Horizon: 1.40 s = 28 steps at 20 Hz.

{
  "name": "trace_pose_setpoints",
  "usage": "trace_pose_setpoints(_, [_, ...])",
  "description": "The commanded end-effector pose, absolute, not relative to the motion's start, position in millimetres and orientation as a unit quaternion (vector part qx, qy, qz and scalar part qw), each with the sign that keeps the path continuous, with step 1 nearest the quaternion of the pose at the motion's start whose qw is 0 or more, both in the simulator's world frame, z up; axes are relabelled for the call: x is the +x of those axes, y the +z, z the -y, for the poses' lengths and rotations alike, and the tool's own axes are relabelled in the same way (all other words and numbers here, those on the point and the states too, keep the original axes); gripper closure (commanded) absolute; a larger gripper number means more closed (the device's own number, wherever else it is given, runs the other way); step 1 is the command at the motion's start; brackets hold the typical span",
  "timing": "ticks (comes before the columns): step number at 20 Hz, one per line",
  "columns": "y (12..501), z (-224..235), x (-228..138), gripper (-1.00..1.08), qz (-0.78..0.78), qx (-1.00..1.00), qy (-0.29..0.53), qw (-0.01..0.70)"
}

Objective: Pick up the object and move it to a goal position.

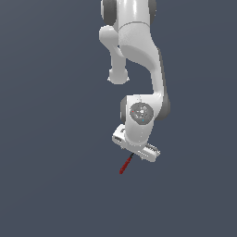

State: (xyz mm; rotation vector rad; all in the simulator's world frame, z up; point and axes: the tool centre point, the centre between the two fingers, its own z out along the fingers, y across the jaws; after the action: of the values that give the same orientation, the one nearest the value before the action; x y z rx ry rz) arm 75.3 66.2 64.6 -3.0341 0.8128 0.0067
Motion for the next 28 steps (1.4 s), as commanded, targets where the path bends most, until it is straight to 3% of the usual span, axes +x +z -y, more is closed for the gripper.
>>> trace_pose_setpoints(1, [61.7,-67.5,77.8,-0.92,-0.267,-0.964,0.000,0.000])
trace_pose_setpoints(23, [10.4,-68.1,78.6,-0.92,-0.269,-0.963,0.000,0.000])
trace_pose_setpoints(24, [10.4,-68.1,78.6,1.08,-0.269,-0.963,0.000,0.000])
trace_pose_setpoints(28, [10.4,-68.1,78.6,1.08,-0.269,-0.963,0.000,0.000])
